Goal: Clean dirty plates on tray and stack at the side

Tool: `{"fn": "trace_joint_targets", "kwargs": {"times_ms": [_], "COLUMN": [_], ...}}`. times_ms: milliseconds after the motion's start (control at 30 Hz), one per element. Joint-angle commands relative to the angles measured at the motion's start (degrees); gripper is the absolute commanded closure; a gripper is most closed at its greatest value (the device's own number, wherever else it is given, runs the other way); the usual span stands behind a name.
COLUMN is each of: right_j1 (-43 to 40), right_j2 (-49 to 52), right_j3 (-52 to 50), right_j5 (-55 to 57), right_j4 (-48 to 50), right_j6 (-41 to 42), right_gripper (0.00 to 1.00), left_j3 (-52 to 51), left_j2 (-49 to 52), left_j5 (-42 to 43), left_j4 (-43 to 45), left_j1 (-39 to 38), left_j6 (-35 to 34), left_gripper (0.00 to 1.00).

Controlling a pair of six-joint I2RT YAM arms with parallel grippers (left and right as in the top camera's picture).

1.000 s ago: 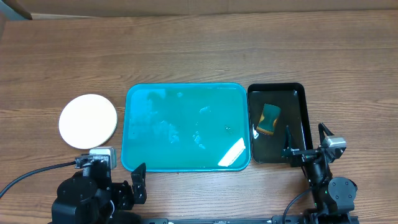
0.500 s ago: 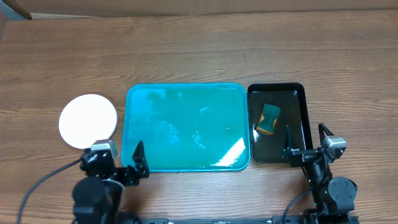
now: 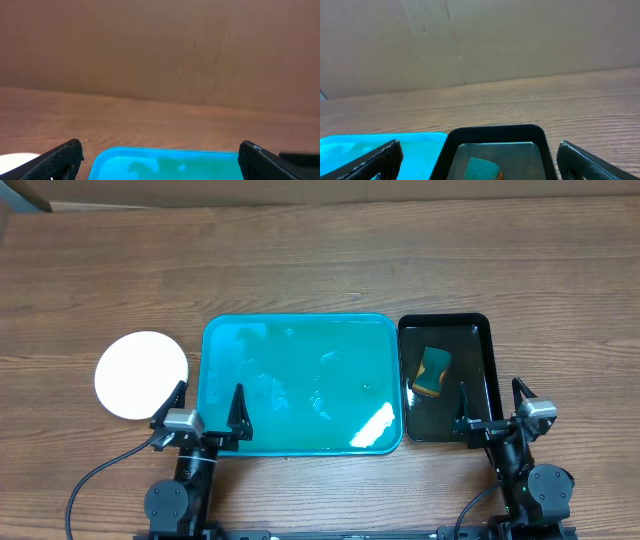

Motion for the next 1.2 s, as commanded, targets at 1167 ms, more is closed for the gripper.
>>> {"fn": "trace_joint_targets", "kwargs": {"times_ms": [1167], "right_j1": [-0.3], "right_j2": [-0.5], "right_j3": [-0.6], "right_j5": [-0.1], "right_j4": [0.4], "right_j6": [-0.2], "right_gripper": [0.00], "left_j3": [-1.3], "left_j2": [-0.5], "left_j5": [1.4], "left_j4": [-7.3], "left_j1": [0.3], "left_j6": [4.1], "left_gripper": [0.00]}}
